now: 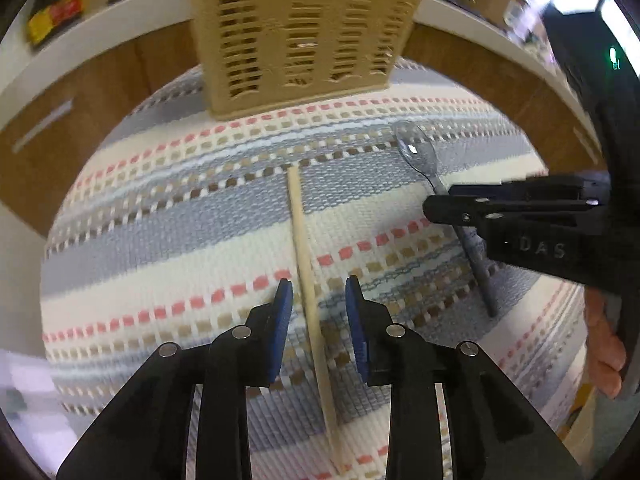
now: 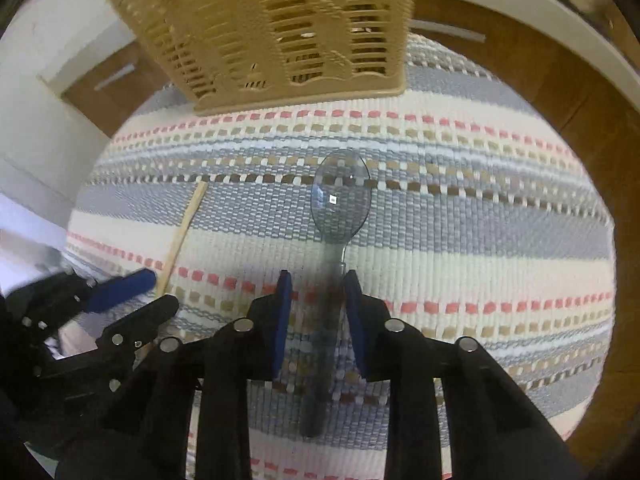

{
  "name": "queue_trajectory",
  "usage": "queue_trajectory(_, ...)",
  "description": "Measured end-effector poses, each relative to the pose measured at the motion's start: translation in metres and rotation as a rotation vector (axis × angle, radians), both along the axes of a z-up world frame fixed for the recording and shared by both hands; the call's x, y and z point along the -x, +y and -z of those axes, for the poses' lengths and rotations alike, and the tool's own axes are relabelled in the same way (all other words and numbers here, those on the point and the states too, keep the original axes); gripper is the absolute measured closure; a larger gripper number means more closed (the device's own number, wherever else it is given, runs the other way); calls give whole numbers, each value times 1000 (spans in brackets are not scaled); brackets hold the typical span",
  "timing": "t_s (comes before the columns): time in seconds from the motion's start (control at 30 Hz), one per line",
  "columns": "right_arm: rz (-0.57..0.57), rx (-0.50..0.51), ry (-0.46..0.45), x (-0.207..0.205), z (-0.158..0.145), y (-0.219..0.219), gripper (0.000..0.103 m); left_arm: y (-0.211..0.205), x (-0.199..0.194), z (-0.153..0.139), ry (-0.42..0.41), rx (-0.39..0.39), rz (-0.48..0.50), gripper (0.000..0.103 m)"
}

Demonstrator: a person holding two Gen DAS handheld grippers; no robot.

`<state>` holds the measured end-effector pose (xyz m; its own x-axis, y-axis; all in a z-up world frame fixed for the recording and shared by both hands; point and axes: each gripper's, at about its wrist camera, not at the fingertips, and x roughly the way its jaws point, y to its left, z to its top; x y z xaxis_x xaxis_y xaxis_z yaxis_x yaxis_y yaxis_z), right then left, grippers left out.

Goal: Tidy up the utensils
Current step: 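Lift the spoon and chopstick and lower them into the beige basket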

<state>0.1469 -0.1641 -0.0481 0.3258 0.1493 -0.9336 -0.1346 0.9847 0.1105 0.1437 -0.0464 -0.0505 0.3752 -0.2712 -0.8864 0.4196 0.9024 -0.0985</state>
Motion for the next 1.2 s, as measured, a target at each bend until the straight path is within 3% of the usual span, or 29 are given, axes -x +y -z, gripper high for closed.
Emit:
queue_trajectory(0.07,-18,62,-8,0,1,9,92,-9,-3,1,-4,-55,23,77)
queue_trajectory(0.17,-41,96,-20,-1,2,17,93,-23,0,2,-43,-151,46,90)
queue_trajectory(0.2,-41,91,-22,0,2,17,93,-25,1,2,-48,-154,53,98)
queue_trajectory(0.27,-31,53,-32,4,-2,8,93,-24,3,1,-62,-152,44,99)
queue_trajectory(0.43,-36,-36,-117,20,-29,-16,93,0,12,-21,-117,7,8,99)
queue_trajectory(0.8,-79,-124,-421,49,-140,-35,93,35,37,-138,-447,290,-46,99)
queue_trajectory(1.0,-79,-153,-548,38,-177,-33,93,50,30,-191,-607,403,-109,99)
queue_trajectory(1.2,-60,-193,-670,15,-201,-43,93,54,7,-213,-716,476,-153,99)
